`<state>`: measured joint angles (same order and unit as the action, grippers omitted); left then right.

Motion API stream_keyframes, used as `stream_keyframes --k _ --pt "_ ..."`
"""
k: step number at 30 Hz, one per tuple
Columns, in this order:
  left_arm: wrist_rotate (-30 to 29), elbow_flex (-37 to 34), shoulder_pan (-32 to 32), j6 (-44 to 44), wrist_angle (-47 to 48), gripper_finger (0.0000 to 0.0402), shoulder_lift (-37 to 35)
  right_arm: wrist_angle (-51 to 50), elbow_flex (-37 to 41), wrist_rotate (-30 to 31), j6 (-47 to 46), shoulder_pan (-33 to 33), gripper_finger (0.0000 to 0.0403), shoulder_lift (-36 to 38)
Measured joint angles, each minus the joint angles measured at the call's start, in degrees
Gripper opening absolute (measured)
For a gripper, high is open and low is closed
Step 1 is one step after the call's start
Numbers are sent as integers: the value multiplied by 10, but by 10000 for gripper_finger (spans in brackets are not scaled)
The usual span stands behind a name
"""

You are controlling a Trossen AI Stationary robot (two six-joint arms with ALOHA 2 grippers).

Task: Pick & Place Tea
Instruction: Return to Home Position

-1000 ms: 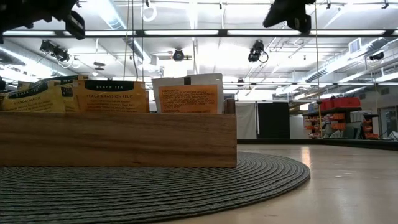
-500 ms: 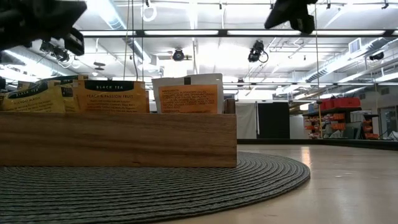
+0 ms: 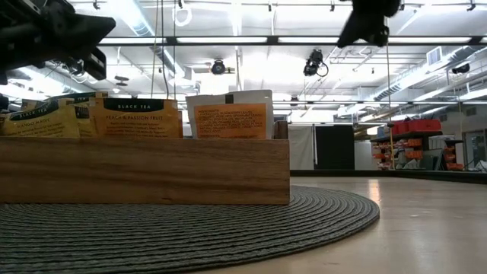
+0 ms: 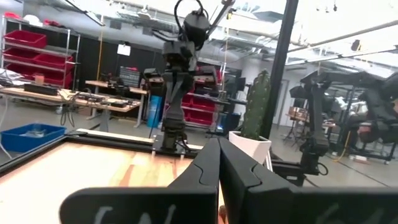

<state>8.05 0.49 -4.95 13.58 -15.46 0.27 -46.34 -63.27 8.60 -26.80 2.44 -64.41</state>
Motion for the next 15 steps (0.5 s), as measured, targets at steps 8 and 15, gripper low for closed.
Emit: stream_keyframes --k 8,15 --pt "2 0 -18 16 7 6 0 208 198 0 14 -1 1 156" --pt "-19 0 -18 -46 8 23 0 386 352 0 35 -1 0 299"
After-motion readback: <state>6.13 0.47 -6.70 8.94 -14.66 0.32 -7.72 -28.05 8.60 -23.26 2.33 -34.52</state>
